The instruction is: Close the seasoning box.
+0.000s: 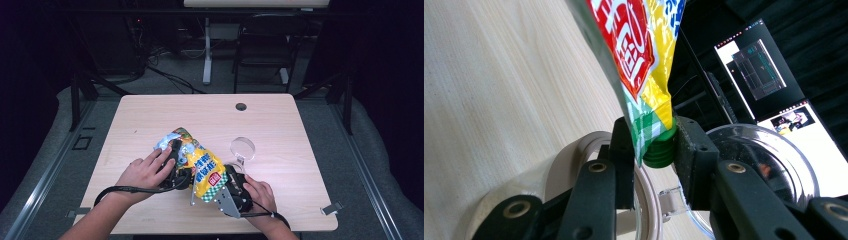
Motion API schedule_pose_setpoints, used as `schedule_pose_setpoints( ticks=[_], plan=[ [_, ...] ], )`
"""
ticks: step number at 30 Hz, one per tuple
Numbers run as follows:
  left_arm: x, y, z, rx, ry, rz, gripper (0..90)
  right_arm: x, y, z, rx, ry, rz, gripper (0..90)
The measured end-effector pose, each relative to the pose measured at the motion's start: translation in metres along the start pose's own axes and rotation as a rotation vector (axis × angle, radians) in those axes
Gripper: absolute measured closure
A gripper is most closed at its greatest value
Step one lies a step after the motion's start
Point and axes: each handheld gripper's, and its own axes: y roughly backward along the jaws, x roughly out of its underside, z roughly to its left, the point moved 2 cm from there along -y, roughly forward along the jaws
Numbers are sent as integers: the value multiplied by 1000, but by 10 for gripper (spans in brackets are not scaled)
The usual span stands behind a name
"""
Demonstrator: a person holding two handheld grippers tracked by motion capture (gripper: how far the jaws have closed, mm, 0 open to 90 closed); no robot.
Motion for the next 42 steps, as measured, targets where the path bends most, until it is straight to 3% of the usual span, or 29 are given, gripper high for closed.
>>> schedule_pose_setpoints(
  ticks=[15,26,28,42],
  plan=[
    [-1,3,4,-48,-61,2,556,-1,0,1,0,-4,-6,712],
    [-2,4,7,-47,-81,8,556,-1,0,1,2,-9,-9,711],
    [-2,5,7,-63,-95,4,559,-1,0,1,3,-9,-9,711],
    [-5,6,10,-57,-142,7,595,-1,0,1,1,-3,1,711]
  ],
)
